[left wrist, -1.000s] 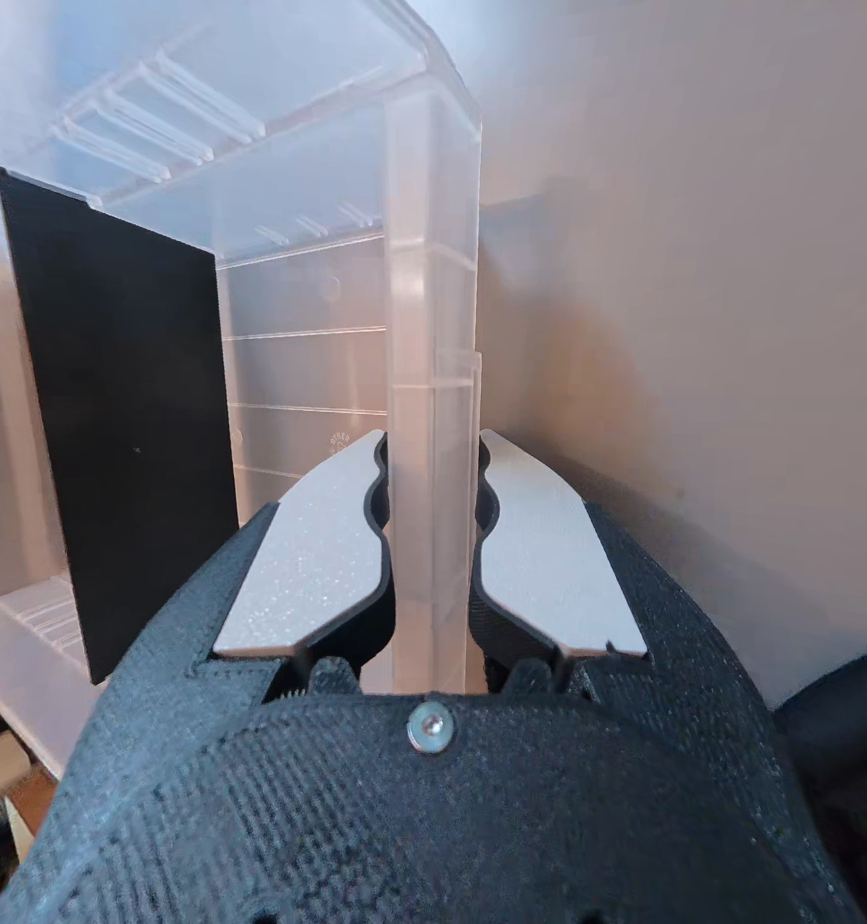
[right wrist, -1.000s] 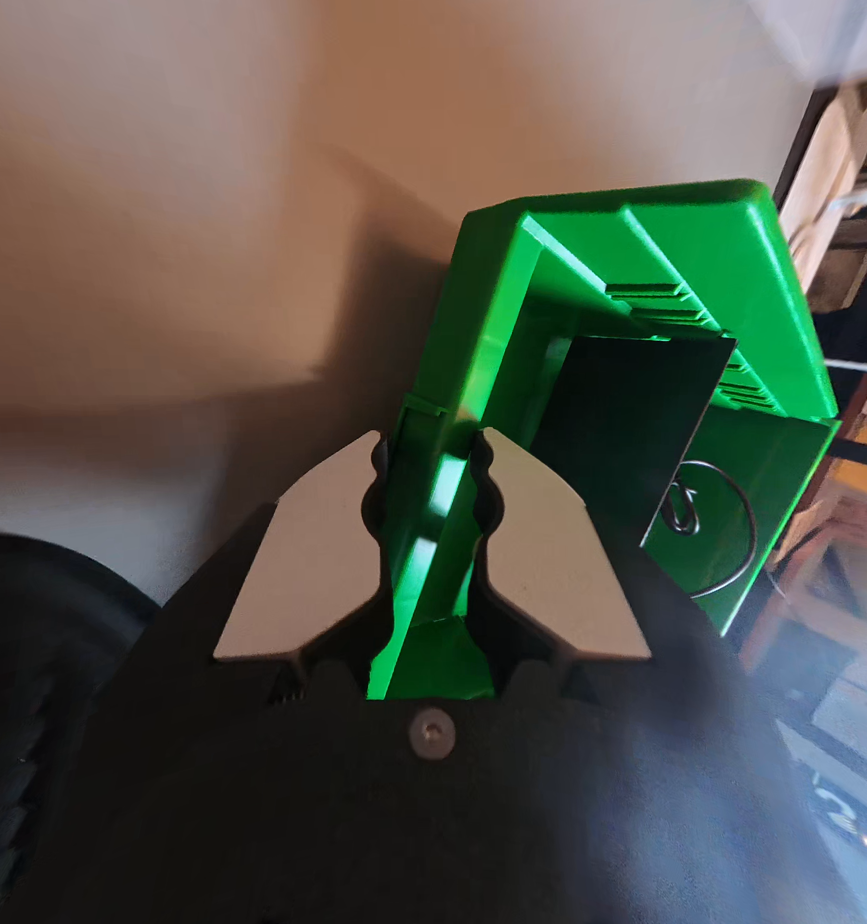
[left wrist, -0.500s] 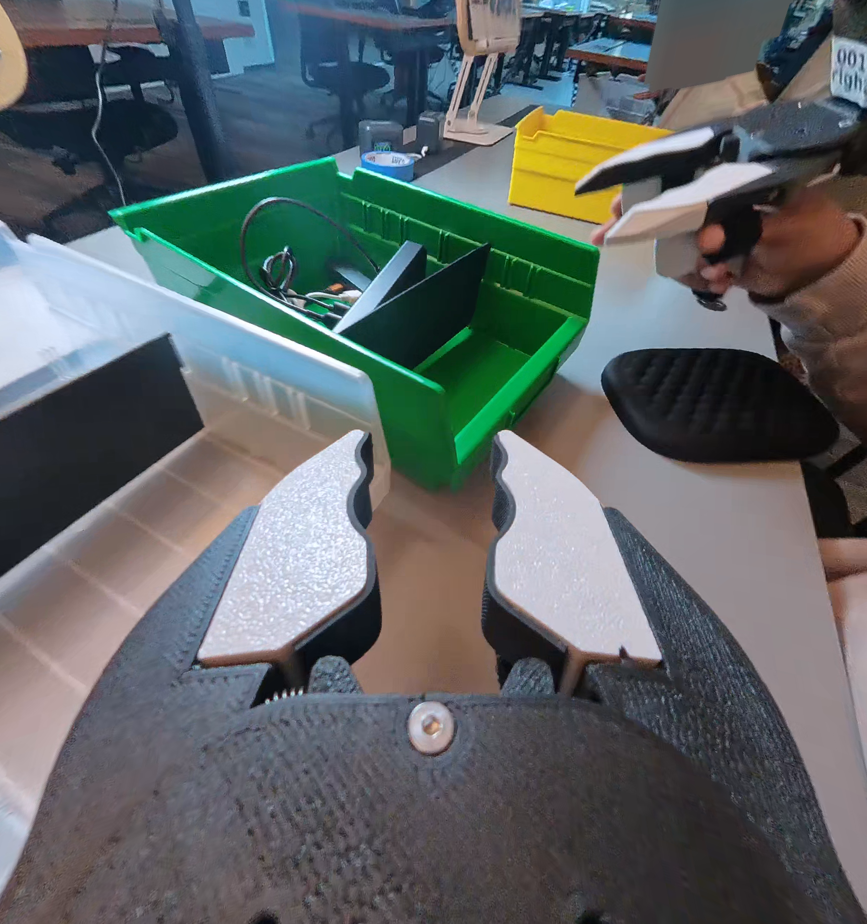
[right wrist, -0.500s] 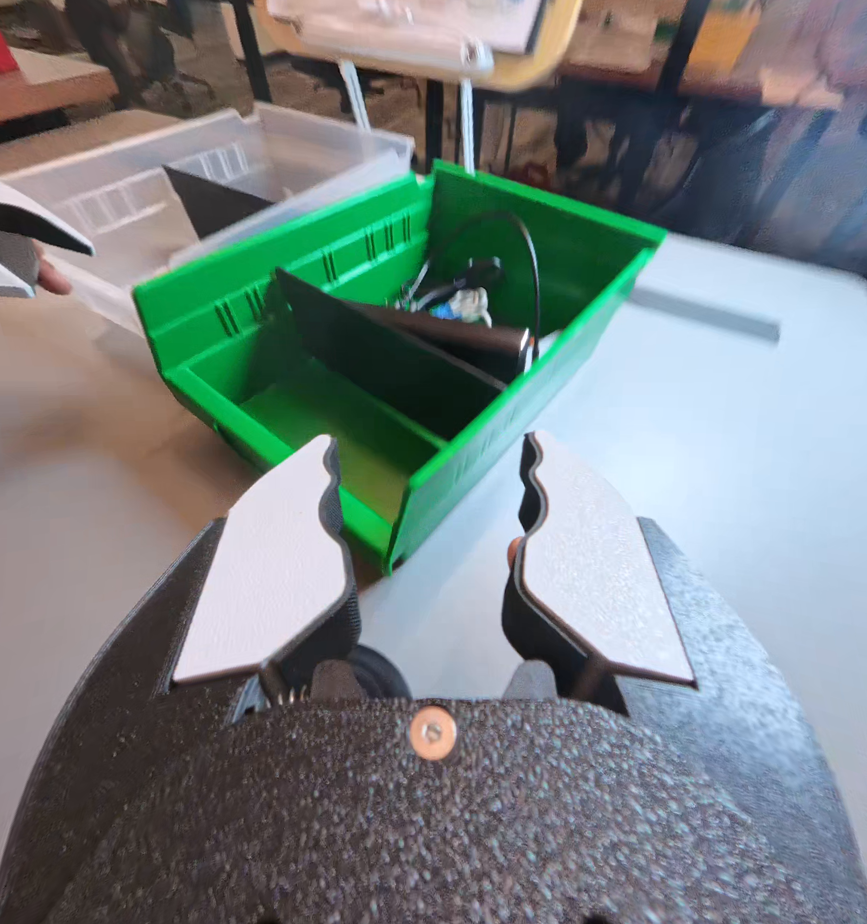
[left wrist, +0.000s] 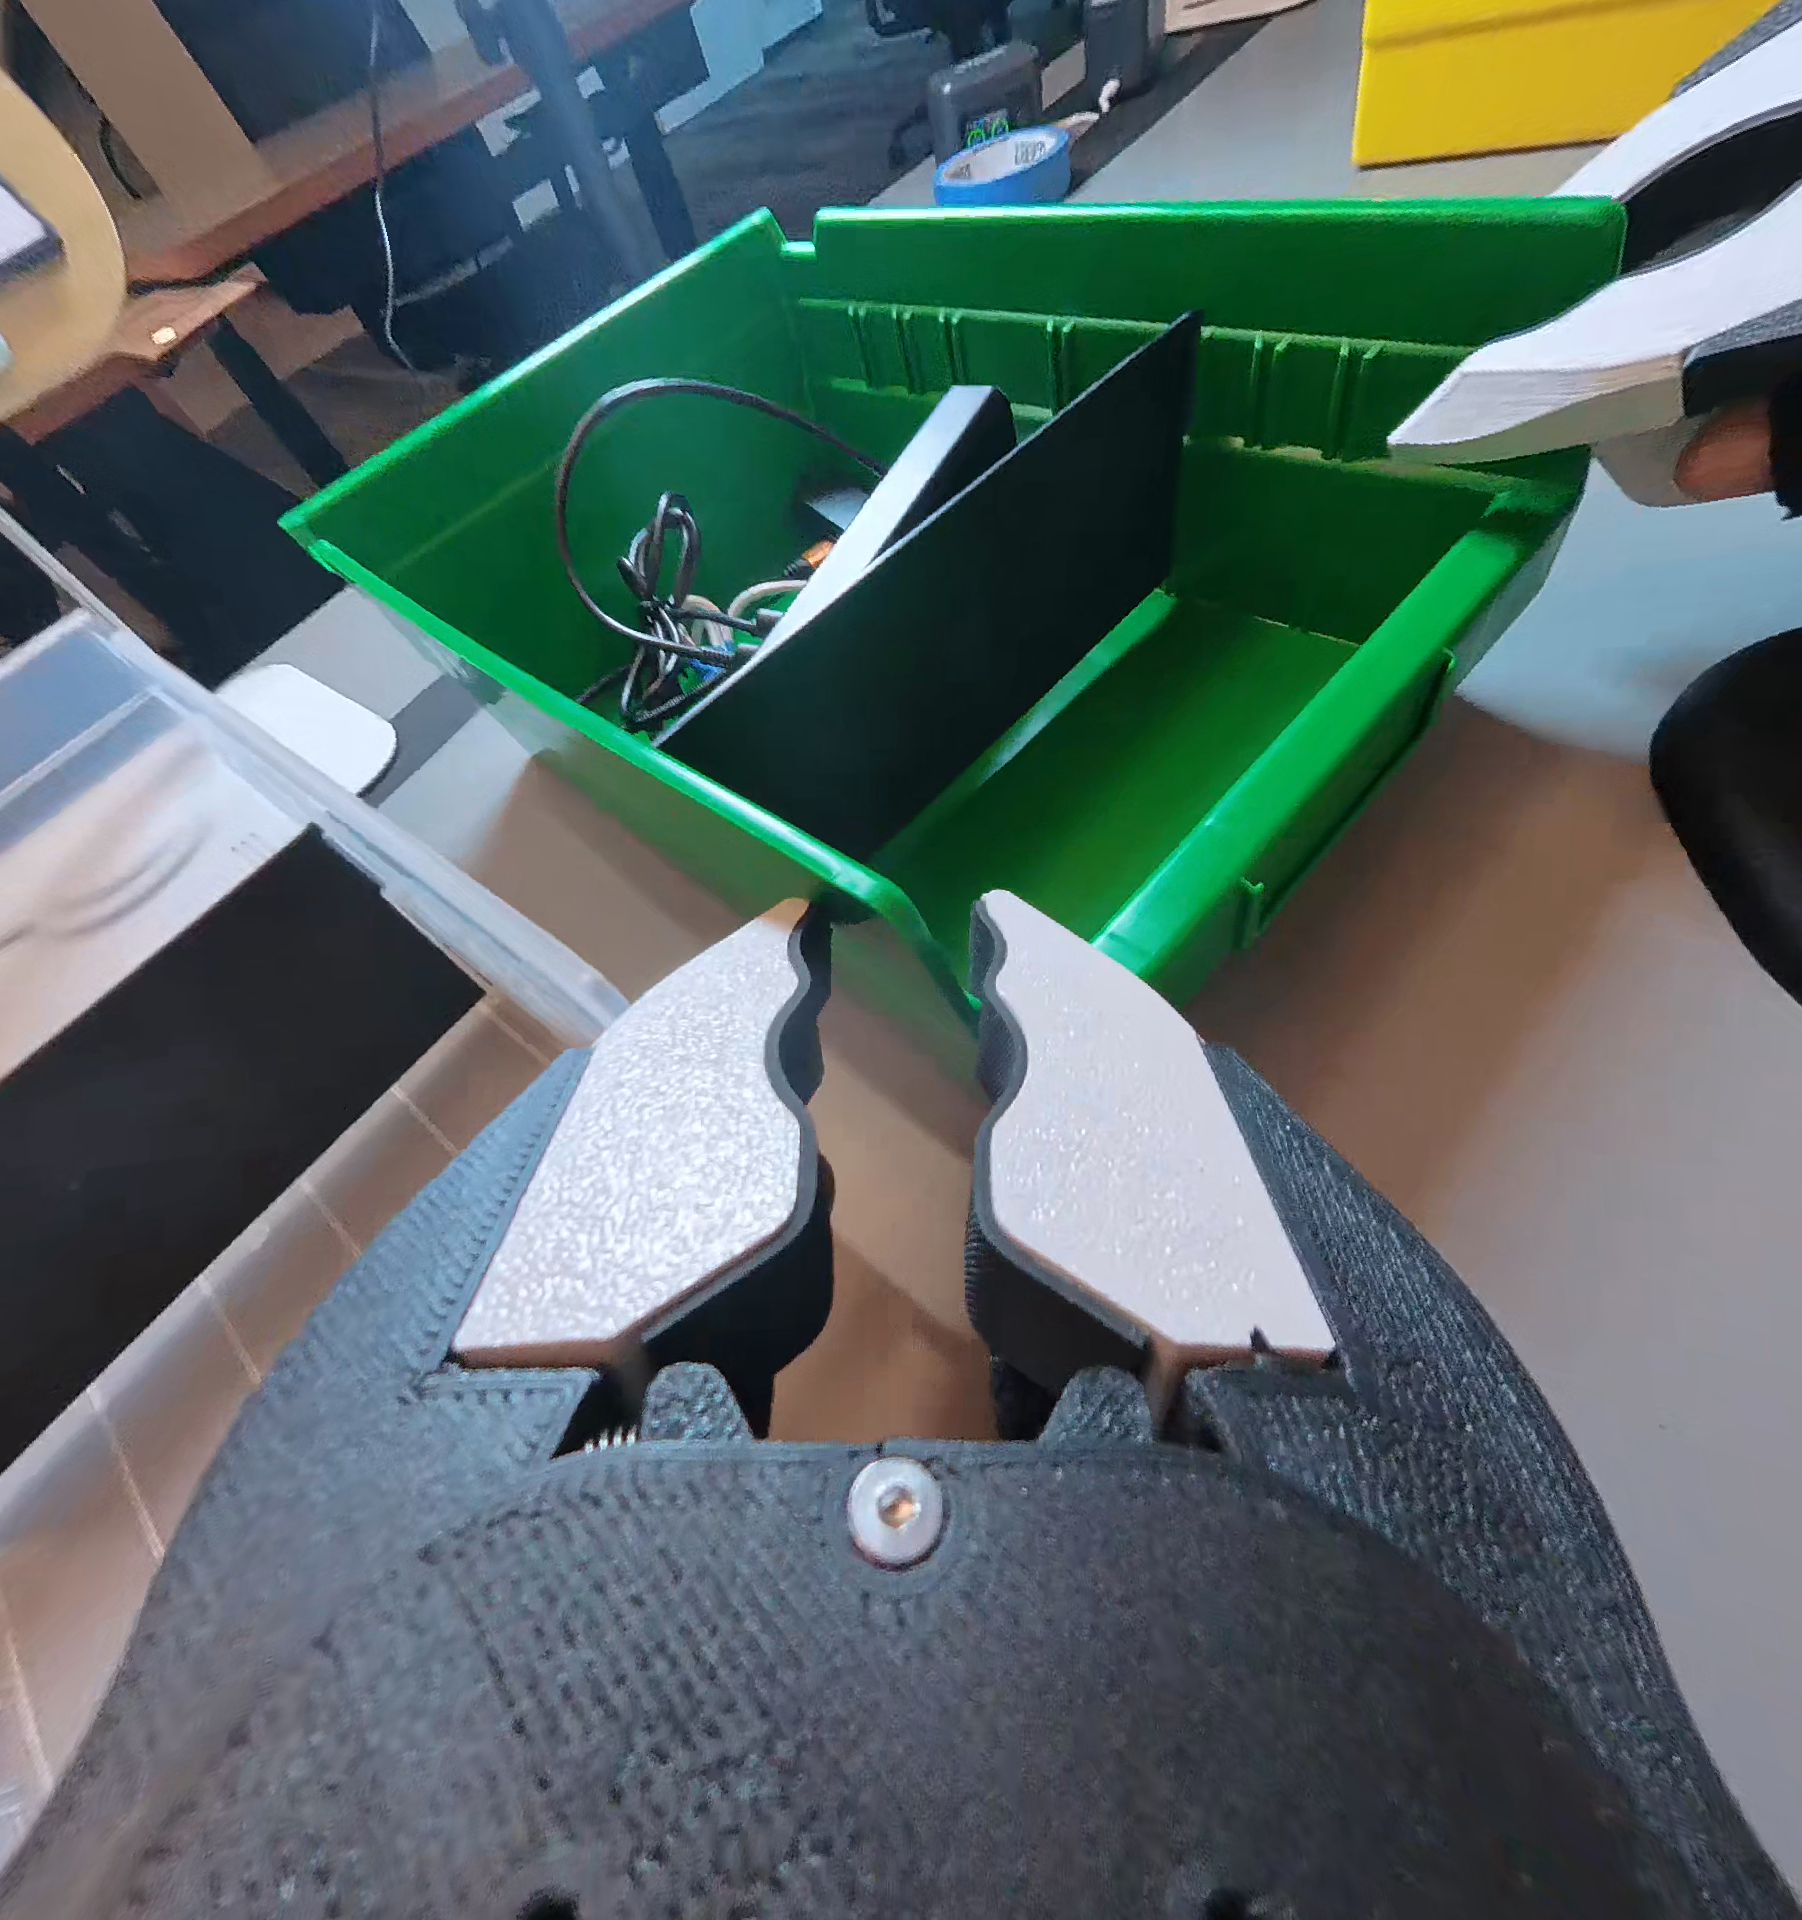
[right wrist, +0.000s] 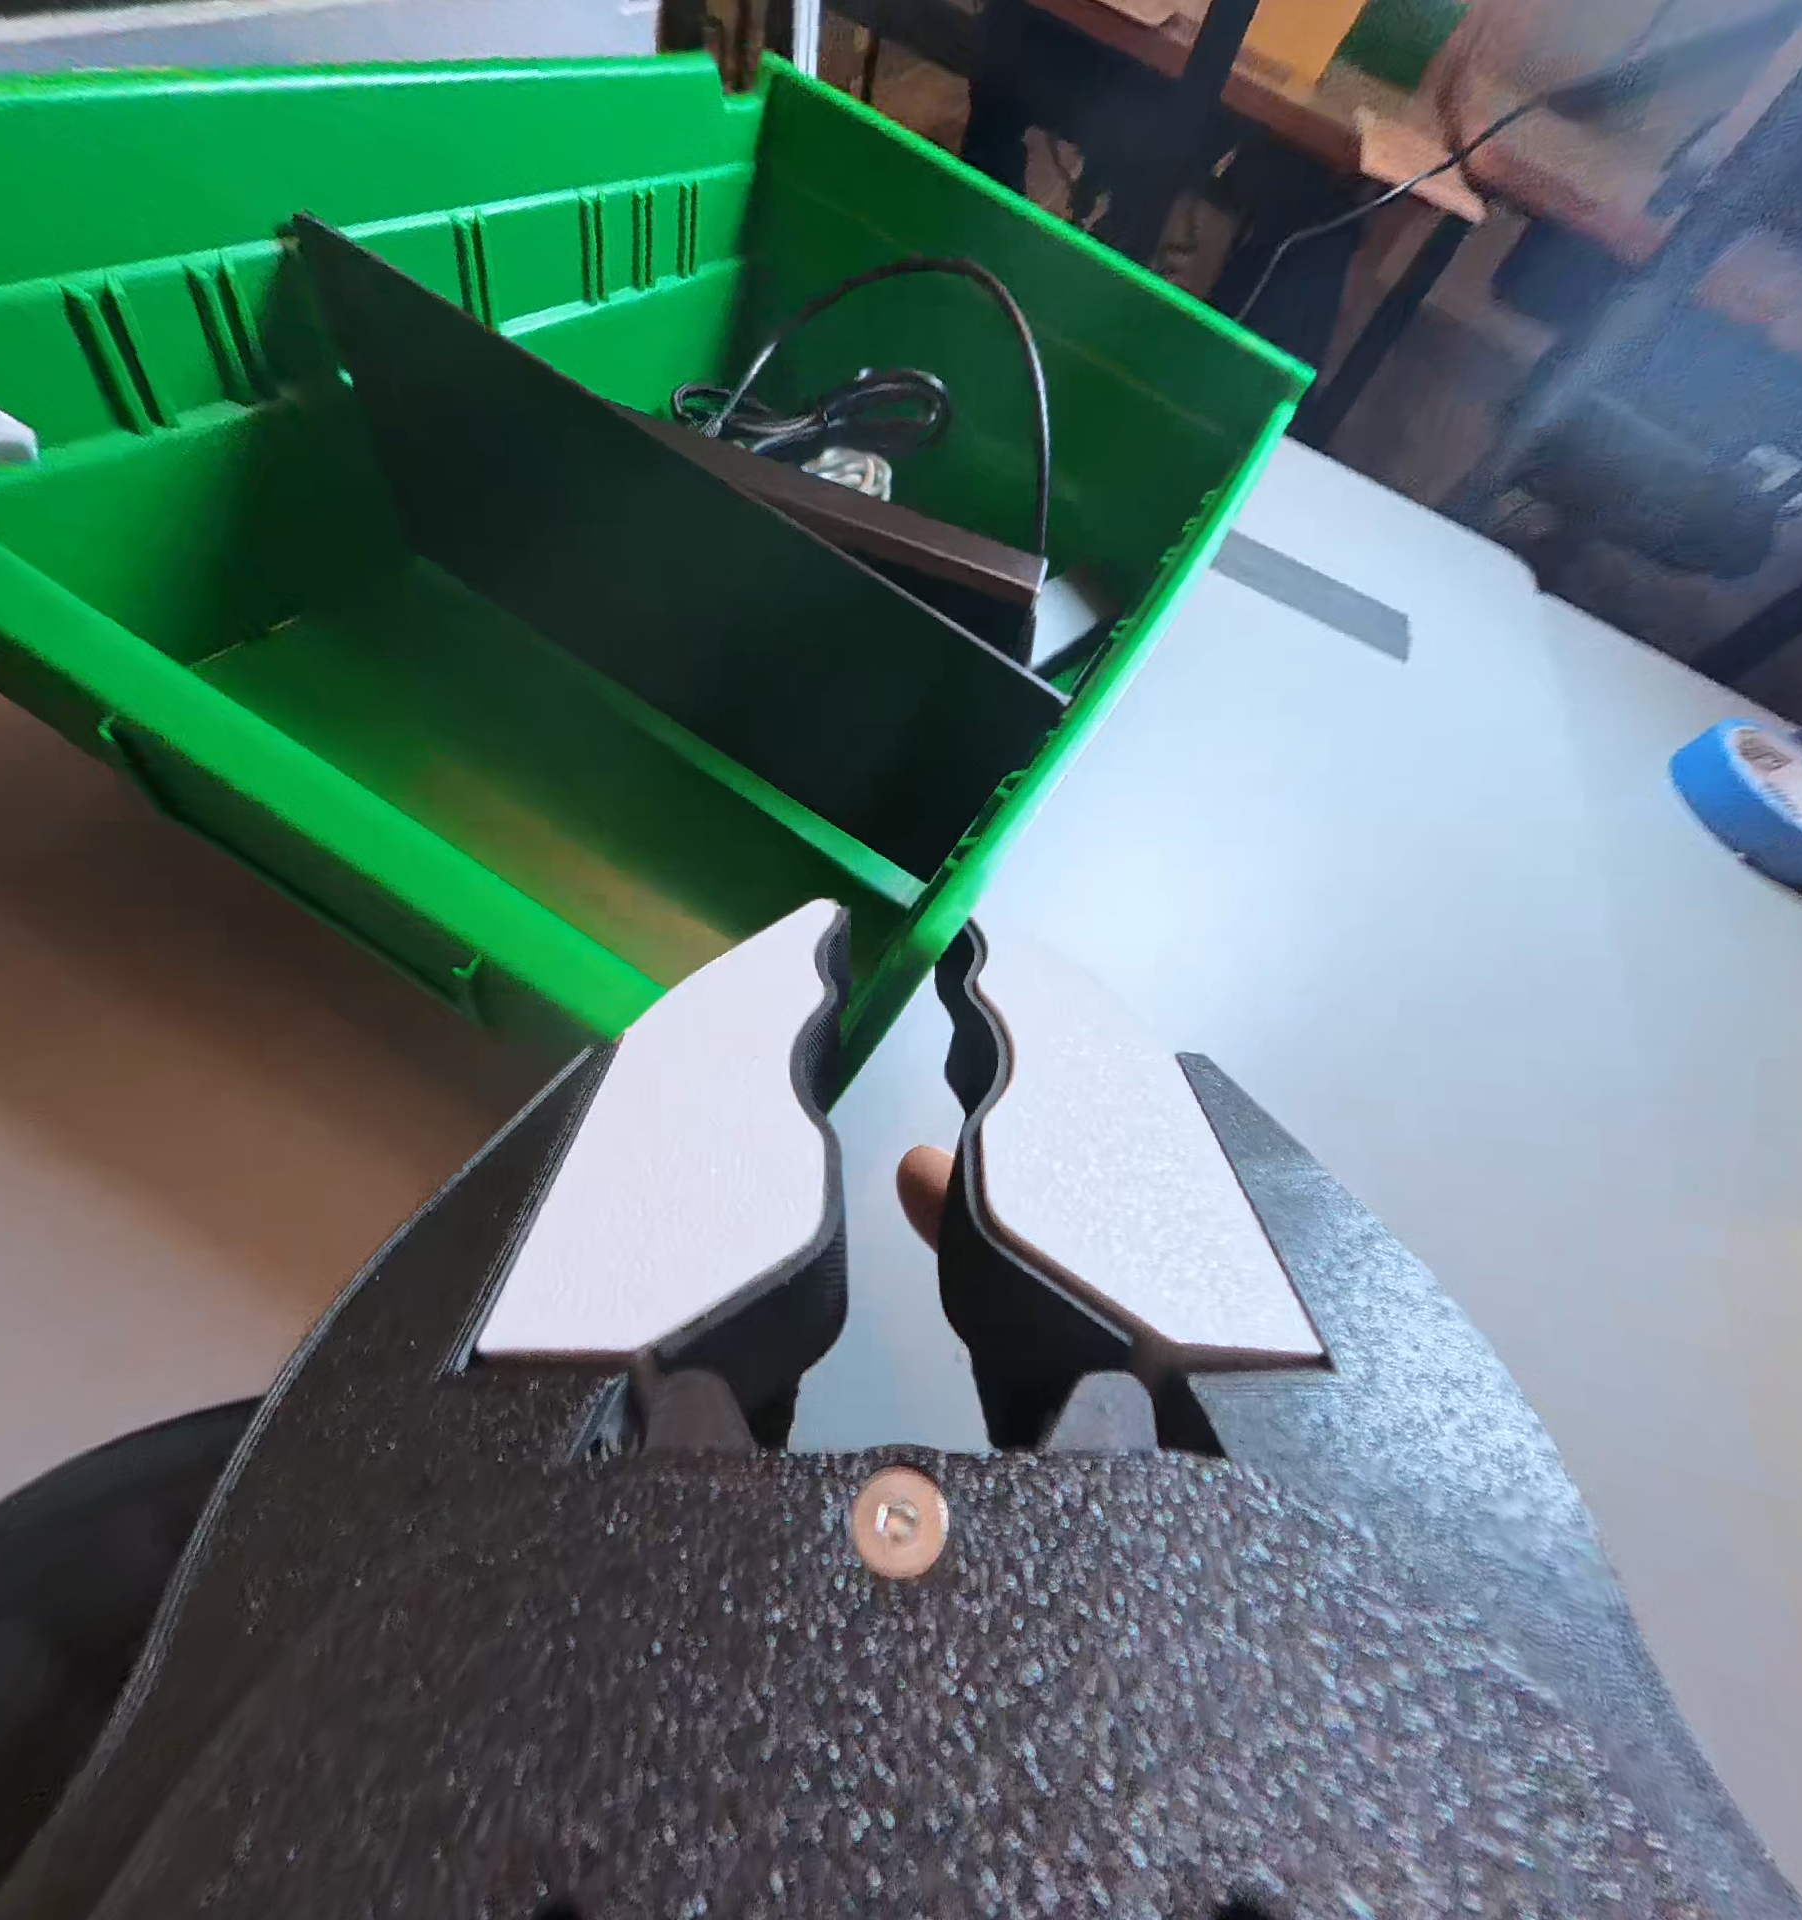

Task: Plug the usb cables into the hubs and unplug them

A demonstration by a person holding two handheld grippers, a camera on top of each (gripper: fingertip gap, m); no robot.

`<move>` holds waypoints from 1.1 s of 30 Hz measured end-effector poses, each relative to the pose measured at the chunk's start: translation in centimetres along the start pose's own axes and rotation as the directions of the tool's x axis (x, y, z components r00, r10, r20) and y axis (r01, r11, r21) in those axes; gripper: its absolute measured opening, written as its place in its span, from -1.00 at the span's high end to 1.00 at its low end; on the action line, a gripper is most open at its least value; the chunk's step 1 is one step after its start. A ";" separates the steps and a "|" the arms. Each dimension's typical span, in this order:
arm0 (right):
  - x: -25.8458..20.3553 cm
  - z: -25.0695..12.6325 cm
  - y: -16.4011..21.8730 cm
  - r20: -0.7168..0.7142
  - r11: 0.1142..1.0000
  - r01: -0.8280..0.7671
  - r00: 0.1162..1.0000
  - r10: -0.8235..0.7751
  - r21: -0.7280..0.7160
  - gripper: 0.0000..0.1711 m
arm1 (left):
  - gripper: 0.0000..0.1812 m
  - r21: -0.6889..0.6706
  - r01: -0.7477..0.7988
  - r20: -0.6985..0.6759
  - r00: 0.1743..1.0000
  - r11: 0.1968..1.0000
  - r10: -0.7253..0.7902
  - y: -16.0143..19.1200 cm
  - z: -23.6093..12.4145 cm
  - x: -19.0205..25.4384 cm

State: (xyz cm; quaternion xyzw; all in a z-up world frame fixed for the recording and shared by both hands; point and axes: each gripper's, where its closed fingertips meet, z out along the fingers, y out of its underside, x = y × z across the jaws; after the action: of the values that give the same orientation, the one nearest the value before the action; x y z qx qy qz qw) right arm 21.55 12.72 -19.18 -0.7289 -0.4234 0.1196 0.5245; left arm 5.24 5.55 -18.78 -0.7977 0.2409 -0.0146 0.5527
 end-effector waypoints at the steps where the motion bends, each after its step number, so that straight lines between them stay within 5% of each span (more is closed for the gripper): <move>1: 0.1 -0.8 -0.2 -0.016 1.000 -0.001 1.000 0.002 0.021 0.85 | 0.72 0.013 -0.015 -0.004 1.000 1.000 0.015 -0.5 -0.3 0.3; 9: -0.4 -7.6 -5.3 -0.135 0.979 0.083 0.989 -0.058 0.188 0.88 | 0.77 0.146 -0.122 0.051 0.992 0.982 0.116 -6.2 -5.7 0.8; 17: -7.9 -10.2 -18.5 0.000 0.871 0.130 0.989 -0.148 0.475 0.87 | 0.77 0.242 -0.212 0.292 0.946 0.947 0.138 -10.1 -19.8 -4.9; 26: -26.7 -4.8 -24.9 0.398 0.826 -0.043 0.890 -0.224 0.561 0.85 | 0.77 0.063 -0.210 0.558 0.818 0.976 0.140 0.1 -35.9 -11.2; 33: -36.3 1.0 -21.0 0.591 0.911 -0.037 0.772 -0.235 0.410 0.83 | 0.77 -0.034 0.009 0.590 0.807 0.999 0.013 11.4 -38.7 -12.2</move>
State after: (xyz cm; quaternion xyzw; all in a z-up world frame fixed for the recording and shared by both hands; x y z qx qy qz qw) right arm -11.64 -11.62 -11.26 -0.5005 -0.5789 0.4108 0.4956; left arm -20.96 -26.57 -10.94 -0.7722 0.0583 0.2387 0.5860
